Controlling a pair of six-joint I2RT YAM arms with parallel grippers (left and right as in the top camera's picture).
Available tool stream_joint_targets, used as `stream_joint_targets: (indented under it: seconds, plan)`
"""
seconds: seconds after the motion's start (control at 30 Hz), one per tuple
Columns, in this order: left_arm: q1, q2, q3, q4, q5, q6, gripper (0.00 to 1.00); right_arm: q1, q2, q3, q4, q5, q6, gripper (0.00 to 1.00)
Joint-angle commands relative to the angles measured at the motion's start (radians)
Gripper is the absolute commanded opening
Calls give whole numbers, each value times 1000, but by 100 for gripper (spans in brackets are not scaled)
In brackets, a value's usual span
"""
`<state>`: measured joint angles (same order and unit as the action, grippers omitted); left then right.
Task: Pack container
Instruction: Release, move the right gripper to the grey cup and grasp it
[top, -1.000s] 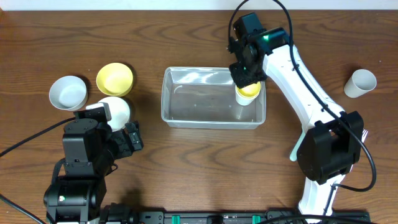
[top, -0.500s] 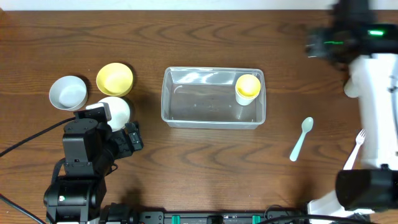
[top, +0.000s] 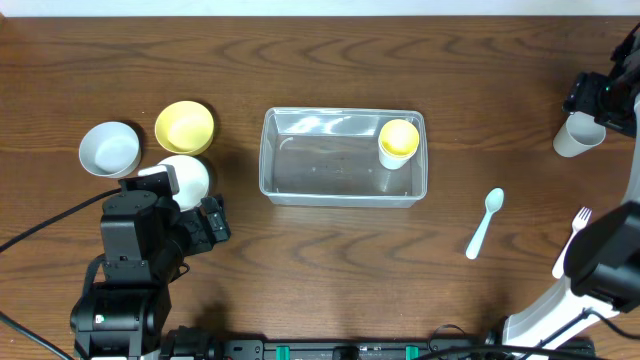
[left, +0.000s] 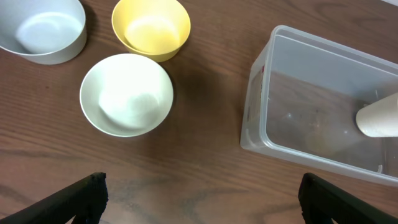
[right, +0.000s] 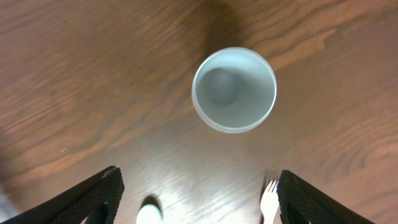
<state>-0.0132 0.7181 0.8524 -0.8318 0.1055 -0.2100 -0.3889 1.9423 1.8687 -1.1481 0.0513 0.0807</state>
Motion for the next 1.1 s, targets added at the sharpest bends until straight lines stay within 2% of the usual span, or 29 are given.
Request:
stream_joint_targets:
  seconds: [0.0,0.43,0.67,0.77,0.93,1.07]
  plan:
    - [6,1,22,-3,7,-5,98,-18,41,-5,31,-15,-65,81]
    - [5,1,22,-2,7,-5,98,-16,221,-5,73,-41,-98,80]
    - [6,1,22,-2,7,-5,98,-17,251,-5,115,-42,-98,79]
    - [6,1,22,-2,7,-5,98,-17,251,-5,128,-41,-98,74]
    - [6,1,22,-2,7,-5,98,-17,251,-5,127,-41,-98,56]
    - [6,1,22,-2,7,-5,98,-17,251,-5,123,-41,-98,52]
